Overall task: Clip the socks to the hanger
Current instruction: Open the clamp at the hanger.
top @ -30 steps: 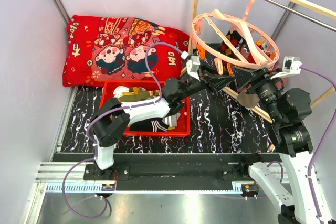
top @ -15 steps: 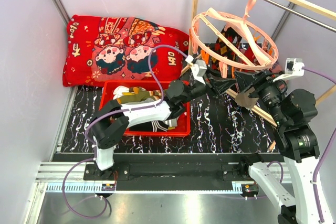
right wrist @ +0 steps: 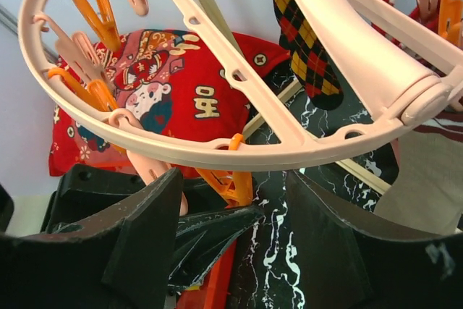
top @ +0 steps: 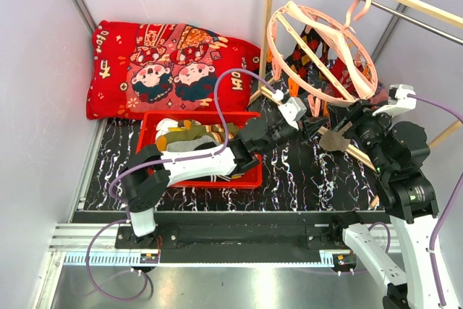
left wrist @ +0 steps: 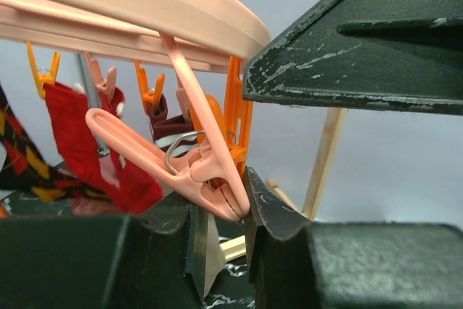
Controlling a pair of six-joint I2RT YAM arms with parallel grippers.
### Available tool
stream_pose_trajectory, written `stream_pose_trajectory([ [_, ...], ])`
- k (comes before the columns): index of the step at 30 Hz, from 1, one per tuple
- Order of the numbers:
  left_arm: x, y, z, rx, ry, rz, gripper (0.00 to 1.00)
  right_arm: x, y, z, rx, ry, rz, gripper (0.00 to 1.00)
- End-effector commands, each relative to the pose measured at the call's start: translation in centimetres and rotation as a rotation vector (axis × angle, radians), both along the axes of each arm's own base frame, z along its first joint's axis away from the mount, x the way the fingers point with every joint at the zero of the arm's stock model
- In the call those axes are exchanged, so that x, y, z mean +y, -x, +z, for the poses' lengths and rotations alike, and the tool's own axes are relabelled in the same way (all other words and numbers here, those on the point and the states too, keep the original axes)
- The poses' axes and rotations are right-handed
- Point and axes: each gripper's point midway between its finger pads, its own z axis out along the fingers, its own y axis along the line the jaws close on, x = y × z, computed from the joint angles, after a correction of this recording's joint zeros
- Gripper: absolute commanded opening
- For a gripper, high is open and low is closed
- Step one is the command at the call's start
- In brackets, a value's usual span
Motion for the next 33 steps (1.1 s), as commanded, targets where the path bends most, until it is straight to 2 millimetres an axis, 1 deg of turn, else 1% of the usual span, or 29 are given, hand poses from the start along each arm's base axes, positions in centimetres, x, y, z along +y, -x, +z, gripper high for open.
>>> stream_pose_trajectory([
  [1,0.5,0.3,2.7,-0.083,-0.014,0.059,0.0,-0.7,-0.3,-0.1,-0.007,0.022,-0.037,0.67],
  [4,0.1,0.6,2.6,-0.095,-0.037,0.064,0.0,-0.6,-0.6,-0.1,-0.01,0.013,-0.037,0.67],
  [8,-0.3,1.2,2.8,-0.1,-0.043,0.054,0.0,-0.3,-1.0,-0.4,-0.002,-0.001,-0.033,0.66],
  [9,-0.1,0.7,2.7,-0.091,-0.044,0.078,0.0,-0.2,-1.0,-0.4,-0.005,-0.003,-0.025,0.66],
  [14,-0.5,0.9,2.8,-0.09,-0.054,0.081,0.0,-0.3,-1.1,-0.5,-0.007,-0.01,-0.035,0.66],
  [18,-0.8,1.3,2.8,-0.104,-0.07,0.086,0.0,-0.5,-1.5,0.1,-0.024,-0.02,-0.049,0.66],
  [19,-0.9,1.6,2.7,-0.11,-0.078,0.083,0.0,-0.6,-1.5,0.2,-0.026,-0.022,-0.056,0.66],
  [22,-1.2,1.8,2.5,-0.121,-0.092,0.086,0.0,-0.8,-1.6,1.0,-0.048,-0.033,-0.073,0.66],
  [27,-1.5,2.1,2.5,-0.131,-0.108,0.091,0.0,-0.8,-2.0,1.5,-0.057,-0.041,-0.078,0.65],
  [31,-1.7,2.1,2.0,-0.134,-0.128,0.093,0.0,-0.8,-2.1,2.0,-0.073,-0.049,-0.079,0.63],
  [33,-1.8,2.3,2.0,-0.136,-0.132,0.09,0.0,-0.7,-2.2,2.2,-0.076,-0.05,-0.076,0.6],
])
